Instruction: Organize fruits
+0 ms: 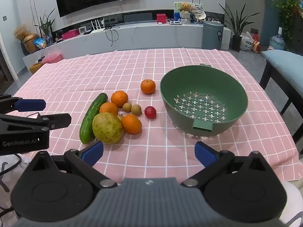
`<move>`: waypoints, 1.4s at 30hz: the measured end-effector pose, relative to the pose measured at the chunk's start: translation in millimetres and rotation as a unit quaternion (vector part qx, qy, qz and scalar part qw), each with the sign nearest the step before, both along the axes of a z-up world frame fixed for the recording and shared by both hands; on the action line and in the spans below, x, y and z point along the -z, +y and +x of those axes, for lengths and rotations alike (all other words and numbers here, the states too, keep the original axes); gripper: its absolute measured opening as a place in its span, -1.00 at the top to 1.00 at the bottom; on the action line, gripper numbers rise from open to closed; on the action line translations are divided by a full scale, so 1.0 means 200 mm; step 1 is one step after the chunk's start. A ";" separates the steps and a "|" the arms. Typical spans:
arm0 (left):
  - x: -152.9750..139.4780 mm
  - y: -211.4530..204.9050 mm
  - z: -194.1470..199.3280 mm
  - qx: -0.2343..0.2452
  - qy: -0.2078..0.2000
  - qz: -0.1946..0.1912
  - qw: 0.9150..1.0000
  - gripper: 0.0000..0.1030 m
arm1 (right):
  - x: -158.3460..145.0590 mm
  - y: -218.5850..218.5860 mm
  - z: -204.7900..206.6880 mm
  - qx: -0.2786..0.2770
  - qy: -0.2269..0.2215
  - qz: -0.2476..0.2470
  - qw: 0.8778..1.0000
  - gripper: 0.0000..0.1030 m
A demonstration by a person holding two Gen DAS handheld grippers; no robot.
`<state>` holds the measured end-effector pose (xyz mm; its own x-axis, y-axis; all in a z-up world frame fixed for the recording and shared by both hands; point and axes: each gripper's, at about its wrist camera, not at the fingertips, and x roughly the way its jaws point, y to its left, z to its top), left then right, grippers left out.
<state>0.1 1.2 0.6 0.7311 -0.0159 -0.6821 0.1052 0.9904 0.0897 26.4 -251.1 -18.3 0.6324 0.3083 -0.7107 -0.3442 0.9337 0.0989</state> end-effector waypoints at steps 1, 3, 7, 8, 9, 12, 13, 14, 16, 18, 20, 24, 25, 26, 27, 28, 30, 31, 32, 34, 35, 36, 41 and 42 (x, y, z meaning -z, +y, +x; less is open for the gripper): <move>0.00 0.00 0.00 0.001 0.000 -0.003 1.000 -0.52 | 0.00 0.00 0.00 0.000 0.001 -0.001 1.000 -0.91; 0.00 0.01 0.00 0.005 -0.002 -0.007 1.000 -0.52 | 0.00 0.00 0.00 0.000 0.001 -0.001 1.000 -0.91; -0.01 0.05 -0.01 0.016 -0.006 -0.012 1.000 -0.52 | 0.00 0.00 0.00 0.000 -0.001 -0.002 1.000 -0.91; -0.01 0.07 -0.01 0.018 -0.007 -0.015 1.000 -0.52 | 0.00 0.00 -0.01 0.000 -0.002 -0.002 1.000 -0.91; 0.01 0.03 0.00 0.009 0.003 0.007 1.000 -0.51 | 0.00 0.00 -0.01 0.000 -0.003 -0.003 1.000 -0.91; 0.01 -0.04 0.00 0.012 0.007 0.017 1.000 -0.48 | 0.02 0.01 -0.01 0.001 -0.001 -0.004 1.000 -0.91; 0.01 -0.04 0.00 0.013 0.007 0.019 1.000 -0.48 | 0.02 0.01 -0.01 0.001 -0.001 -0.005 1.000 -0.91; 0.01 -0.05 0.01 0.013 0.006 0.020 1.000 -0.48 | 0.01 0.00 -0.01 0.000 0.001 -0.003 1.000 -0.91; 0.02 -0.04 0.01 0.011 0.009 0.018 1.000 -0.48 | 0.01 0.00 -0.01 0.000 0.001 -0.003 1.000 -0.91; 0.02 -0.04 0.01 0.010 0.011 0.016 1.000 -0.48 | 0.01 0.00 -0.01 0.000 0.001 -0.004 1.000 -0.91; 0.02 -0.04 0.00 0.011 0.010 0.015 1.000 -0.48 | 0.00 0.00 -0.01 0.000 0.001 -0.004 1.000 -0.91; 0.02 -0.04 0.00 0.012 0.010 0.012 1.000 -0.48 | 0.01 0.01 -0.01 0.000 0.001 -0.004 1.000 -0.91; 0.03 -0.05 0.00 0.012 0.010 0.012 1.000 -0.48 | 0.01 0.01 -0.01 0.000 0.001 -0.004 1.000 -0.91; 0.03 -0.05 0.00 0.012 0.011 0.012 1.000 -0.48 | 0.00 0.00 -0.01 0.000 0.001 -0.004 1.000 -0.91; 0.03 -0.05 0.00 0.013 0.010 0.011 1.000 -0.48 | 0.00 0.00 -0.01 0.000 0.001 -0.004 1.000 -0.91; 0.03 -0.05 0.00 0.013 0.010 0.012 1.000 -0.48 | 0.00 0.00 -0.01 0.000 0.001 -0.004 1.000 -0.91; 0.03 -0.05 0.00 0.013 0.011 0.012 1.000 -0.47 | 0.00 0.01 -0.01 0.001 0.001 -0.005 1.000 -0.91; 0.03 -0.05 0.00 0.013 0.011 0.011 1.000 -0.47 | 0.00 0.01 -0.01 0.001 0.001 -0.005 1.000 -0.91; 0.03 -0.05 0.00 0.013 0.010 0.011 1.000 -0.47 | 0.00 0.01 -0.01 0.001 0.002 -0.005 1.000 -0.91; 0.03 -0.05 0.00 0.012 0.010 0.012 1.000 -0.47 | 0.01 0.00 -0.01 0.002 0.002 -0.006 1.000 -0.91; 0.03 -0.05 0.00 0.012 0.010 0.011 1.000 -0.47 | 0.00 0.00 -0.01 0.002 0.002 -0.006 1.000 -0.91; 0.03 -0.05 0.00 0.012 0.010 0.011 1.000 -0.47 | 0.00 0.00 -0.01 0.002 0.002 -0.006 1.000 -0.91; 0.03 -0.05 0.00 0.011 0.011 0.010 1.000 -0.47 | 0.00 0.00 -0.01 0.002 0.002 -0.007 1.000 -0.91; 0.03 -0.05 0.00 0.011 0.011 0.010 1.000 -0.47 | 0.00 0.00 -0.01 0.001 0.002 -0.007 1.000 -0.91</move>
<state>0.2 -9.2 -5.1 0.7158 -0.0187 -0.6980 0.1299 0.9857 0.1069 24.5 -250.8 -19.2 0.6301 0.2973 -0.7174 -0.3411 0.9359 0.0882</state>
